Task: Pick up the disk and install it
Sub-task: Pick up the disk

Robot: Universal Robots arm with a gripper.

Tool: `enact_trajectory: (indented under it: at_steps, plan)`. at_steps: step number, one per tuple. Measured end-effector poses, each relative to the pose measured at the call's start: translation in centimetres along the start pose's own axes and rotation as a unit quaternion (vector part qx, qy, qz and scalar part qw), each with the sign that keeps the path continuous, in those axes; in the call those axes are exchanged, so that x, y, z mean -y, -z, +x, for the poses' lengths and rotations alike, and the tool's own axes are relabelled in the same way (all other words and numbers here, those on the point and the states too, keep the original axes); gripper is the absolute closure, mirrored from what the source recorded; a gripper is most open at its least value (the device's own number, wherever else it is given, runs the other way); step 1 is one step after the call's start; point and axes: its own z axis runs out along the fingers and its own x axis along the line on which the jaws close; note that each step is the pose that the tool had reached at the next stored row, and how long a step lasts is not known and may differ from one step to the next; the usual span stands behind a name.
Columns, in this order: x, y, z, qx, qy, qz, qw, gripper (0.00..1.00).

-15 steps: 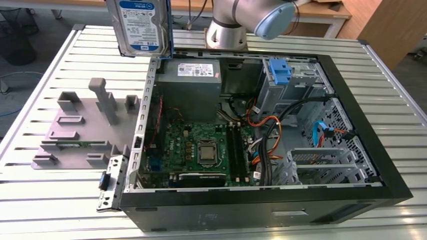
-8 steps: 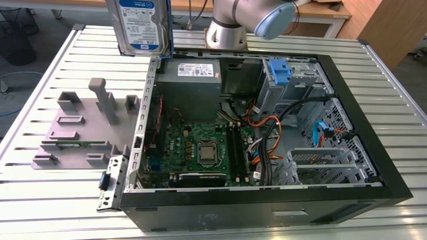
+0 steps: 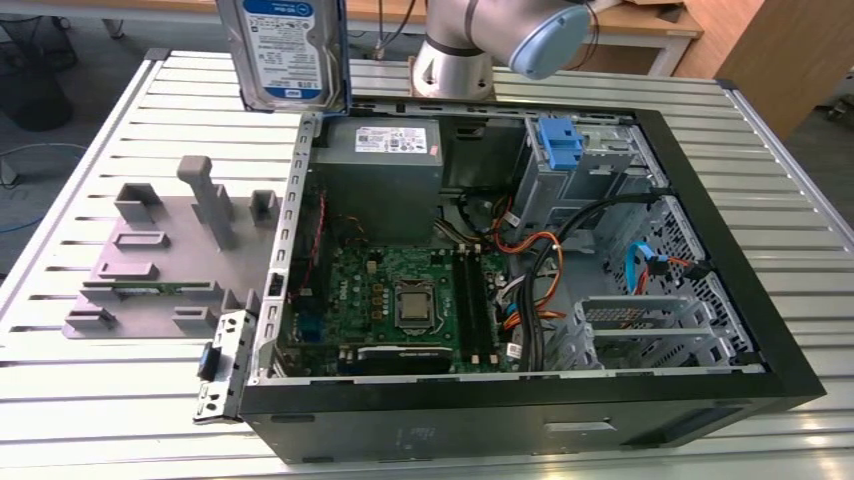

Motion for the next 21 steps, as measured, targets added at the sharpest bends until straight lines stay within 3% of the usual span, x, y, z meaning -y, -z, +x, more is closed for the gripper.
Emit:
enact_trajectory:
  at_steps: [7, 21]
  plan:
    - [1.1, 0.01, -0.03, 0.0, 0.0, 0.0, 1.0, 0.65]
    - [4.13, 0.02, -0.12, 0.0, 0.0, 0.0, 1.0, 0.65]
